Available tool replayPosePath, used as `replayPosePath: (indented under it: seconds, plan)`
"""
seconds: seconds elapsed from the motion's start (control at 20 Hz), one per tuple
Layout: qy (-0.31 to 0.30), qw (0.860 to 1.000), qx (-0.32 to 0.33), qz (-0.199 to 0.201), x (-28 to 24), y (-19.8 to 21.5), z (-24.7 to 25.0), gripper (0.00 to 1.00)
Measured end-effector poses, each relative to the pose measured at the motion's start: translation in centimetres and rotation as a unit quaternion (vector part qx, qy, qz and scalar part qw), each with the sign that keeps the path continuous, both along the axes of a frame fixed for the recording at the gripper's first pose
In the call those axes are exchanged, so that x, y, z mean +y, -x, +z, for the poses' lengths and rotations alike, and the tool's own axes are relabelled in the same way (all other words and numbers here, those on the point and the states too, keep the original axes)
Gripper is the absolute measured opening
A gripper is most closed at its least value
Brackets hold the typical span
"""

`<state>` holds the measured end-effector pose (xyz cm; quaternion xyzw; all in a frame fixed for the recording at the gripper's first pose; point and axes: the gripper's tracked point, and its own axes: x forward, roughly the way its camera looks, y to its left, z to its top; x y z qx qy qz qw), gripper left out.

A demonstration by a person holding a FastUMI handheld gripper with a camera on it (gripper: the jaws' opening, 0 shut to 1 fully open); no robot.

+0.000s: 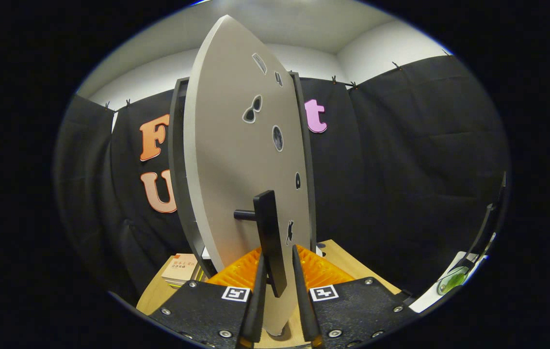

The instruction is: Open the shoe cabinet door, grab the shoes and put them into the shoe cabinet, then close the shoe cabinet door.

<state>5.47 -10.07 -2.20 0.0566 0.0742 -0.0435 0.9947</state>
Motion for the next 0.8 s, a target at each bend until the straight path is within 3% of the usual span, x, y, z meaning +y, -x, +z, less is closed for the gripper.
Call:
replayPosePath:
  seconds: [0.4,0.6,0.8]
  plan:
    - [0.048,0.998,-0.005,-0.044,-6.3,1.4,-0.3,0.31]
    - [0.028,0.999,-0.021,-0.005,-9.3,3.5,0.0,0.31]
    - [0.023,0.999,-0.034,0.001,-12.1,3.7,-0.1,0.31]
